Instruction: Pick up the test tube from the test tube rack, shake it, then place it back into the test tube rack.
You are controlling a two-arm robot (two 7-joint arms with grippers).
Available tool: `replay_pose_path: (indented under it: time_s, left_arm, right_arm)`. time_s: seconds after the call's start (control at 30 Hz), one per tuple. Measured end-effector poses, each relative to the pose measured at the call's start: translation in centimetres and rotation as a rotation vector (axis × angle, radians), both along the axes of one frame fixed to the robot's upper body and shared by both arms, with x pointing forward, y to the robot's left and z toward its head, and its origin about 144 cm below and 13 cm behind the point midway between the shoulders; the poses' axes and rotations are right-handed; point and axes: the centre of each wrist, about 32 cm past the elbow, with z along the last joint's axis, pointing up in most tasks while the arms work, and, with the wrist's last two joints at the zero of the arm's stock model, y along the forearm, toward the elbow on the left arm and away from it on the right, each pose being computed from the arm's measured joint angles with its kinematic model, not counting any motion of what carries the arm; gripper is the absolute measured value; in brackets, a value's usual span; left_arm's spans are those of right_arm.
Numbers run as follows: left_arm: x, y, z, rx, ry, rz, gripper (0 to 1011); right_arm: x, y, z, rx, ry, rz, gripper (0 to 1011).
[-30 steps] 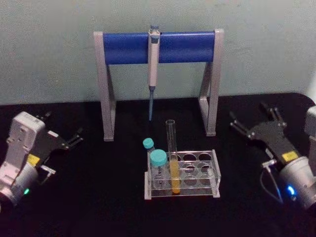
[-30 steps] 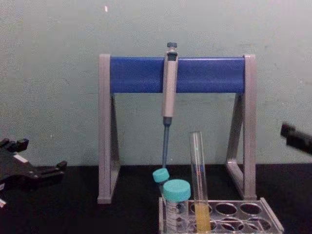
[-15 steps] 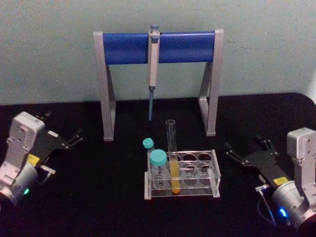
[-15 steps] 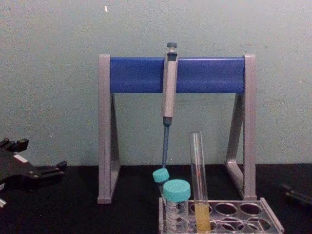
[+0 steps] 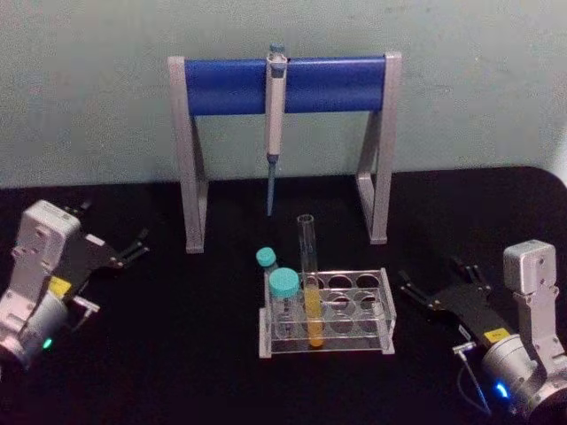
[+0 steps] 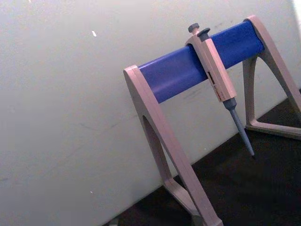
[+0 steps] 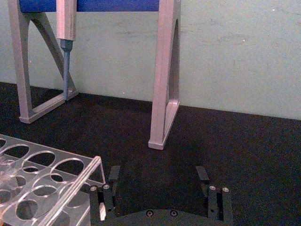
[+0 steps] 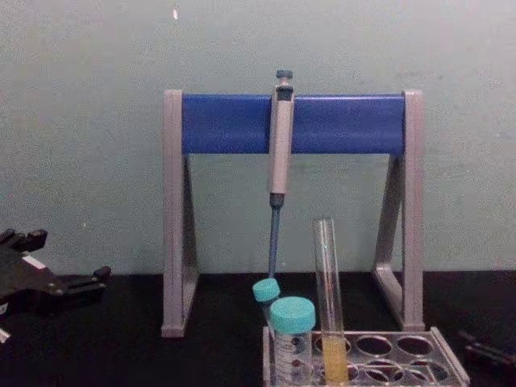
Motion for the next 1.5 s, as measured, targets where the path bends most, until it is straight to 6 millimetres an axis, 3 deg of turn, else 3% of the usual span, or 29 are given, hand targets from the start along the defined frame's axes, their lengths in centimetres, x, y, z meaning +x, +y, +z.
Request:
replay_pose_path:
  time_s: [1.5]
  left_arm:
    - [0.00, 0.00, 0.00, 0.000, 0.000, 0.000, 1001]
  right_arm:
    - [0.03, -0.02, 0.10, 0.000, -0.006, 0.001, 1000]
